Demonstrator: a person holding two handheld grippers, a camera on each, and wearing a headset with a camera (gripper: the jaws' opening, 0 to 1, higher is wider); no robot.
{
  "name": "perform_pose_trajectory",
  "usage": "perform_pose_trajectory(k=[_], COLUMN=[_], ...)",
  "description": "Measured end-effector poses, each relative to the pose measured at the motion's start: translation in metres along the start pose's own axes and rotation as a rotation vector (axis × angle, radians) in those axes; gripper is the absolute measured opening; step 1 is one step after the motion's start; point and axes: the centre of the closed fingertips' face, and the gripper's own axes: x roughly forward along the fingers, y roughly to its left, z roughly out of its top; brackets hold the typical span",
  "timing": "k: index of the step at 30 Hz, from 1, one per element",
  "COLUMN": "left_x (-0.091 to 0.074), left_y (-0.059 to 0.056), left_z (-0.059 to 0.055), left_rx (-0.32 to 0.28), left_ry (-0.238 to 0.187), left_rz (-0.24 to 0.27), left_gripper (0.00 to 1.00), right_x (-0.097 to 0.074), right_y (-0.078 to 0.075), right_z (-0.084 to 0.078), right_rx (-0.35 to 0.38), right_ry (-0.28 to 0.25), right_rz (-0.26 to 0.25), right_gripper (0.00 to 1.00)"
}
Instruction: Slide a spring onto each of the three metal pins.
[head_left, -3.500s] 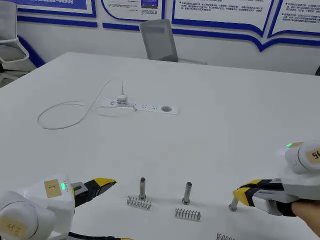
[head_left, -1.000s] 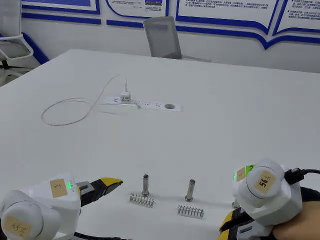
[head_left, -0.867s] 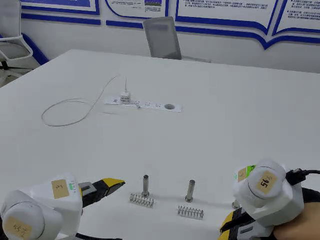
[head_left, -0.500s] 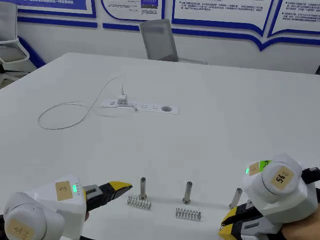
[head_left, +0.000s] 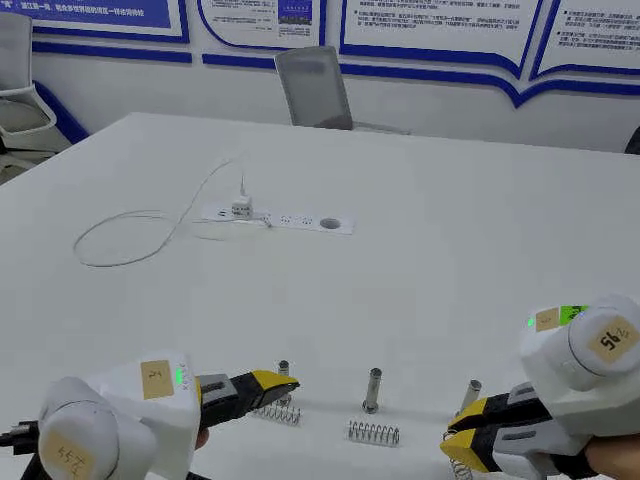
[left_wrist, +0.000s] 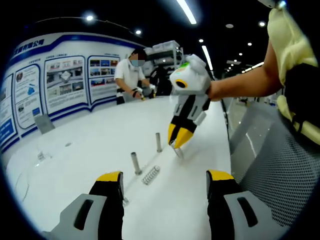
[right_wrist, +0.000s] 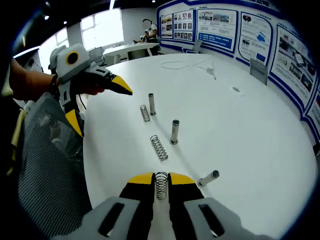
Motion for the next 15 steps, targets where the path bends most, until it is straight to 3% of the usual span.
perform_pose_trajectory(k=[7, 15], left_x=[0.013, 0.025], left_y=[-0.004, -0.006], left_z=[0.01, 0.013], left_rx=[-0.022, -0.039], left_ry=[-0.026, -0.031], left_rz=[-0.046, -0.074], left_gripper=[0.64, 0.61], right_x=[-0.014, -0.022], right_y=[0.009, 0.024], right_z=[0.028, 0.061], right_rx=[-0.002, -0.015], right_ry=[-0.08, -0.164], right_rz=[0.011, 0.047], right_gripper=[0.11, 0.11])
